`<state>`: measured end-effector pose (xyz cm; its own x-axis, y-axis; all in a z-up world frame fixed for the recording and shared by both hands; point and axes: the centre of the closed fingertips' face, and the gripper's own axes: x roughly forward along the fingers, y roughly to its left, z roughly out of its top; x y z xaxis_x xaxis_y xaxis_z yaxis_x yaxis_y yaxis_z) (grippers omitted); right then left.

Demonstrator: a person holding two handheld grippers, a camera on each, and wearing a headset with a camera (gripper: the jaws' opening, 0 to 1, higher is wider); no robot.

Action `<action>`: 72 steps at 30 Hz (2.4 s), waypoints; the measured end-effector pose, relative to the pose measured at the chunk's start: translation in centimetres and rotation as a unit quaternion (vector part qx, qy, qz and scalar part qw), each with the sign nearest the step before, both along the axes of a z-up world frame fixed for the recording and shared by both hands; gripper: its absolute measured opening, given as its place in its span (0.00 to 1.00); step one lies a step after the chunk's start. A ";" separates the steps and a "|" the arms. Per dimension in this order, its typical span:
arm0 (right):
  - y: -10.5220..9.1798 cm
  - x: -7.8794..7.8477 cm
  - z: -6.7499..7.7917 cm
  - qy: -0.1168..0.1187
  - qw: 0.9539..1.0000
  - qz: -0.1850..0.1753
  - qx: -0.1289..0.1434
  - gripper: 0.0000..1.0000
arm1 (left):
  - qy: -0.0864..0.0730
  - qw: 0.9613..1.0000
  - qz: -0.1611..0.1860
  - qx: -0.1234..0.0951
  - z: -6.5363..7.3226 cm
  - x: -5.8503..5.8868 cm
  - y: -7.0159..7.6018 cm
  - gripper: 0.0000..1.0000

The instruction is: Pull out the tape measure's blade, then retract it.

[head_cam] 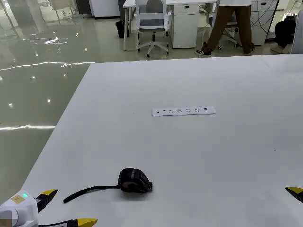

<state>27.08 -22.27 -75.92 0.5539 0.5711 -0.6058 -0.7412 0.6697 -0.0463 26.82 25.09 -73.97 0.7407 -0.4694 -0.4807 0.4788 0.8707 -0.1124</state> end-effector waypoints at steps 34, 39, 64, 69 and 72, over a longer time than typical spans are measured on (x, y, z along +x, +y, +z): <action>0.5 0.4 0.0 -0.017 1.000 0.017 -0.002 1.00 | 0.051 0.998 -0.022 -0.028 -2.0 -0.4 0.0 1.00; 0.6 0.5 -0.3 -0.008 1.000 0.017 -0.004 1.00 | 0.040 0.998 -0.029 -0.031 -2.1 0.0 -0.4 1.00; 7.5 4.4 0.5 -0.031 0.994 0.103 -0.015 1.00 | 0.031 0.986 -0.153 0.062 -0.6 4.5 -4.2 0.99; 8.8 5.6 0.9 -0.030 0.992 0.121 -0.021 1.00 | 0.043 0.978 -0.185 0.084 -0.9 5.6 -4.7 0.99; 9.3 6.2 1.2 -0.031 0.992 0.125 -0.018 1.00 | 0.045 0.975 -0.199 0.094 -0.7 6.5 -5.1 0.99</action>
<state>33.23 -12.92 -74.76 0.4348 0.6734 -0.5979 -0.8787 0.4626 -0.1180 33.32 20.02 -74.64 0.4697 -0.6075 -0.6406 0.7778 0.6280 -0.0253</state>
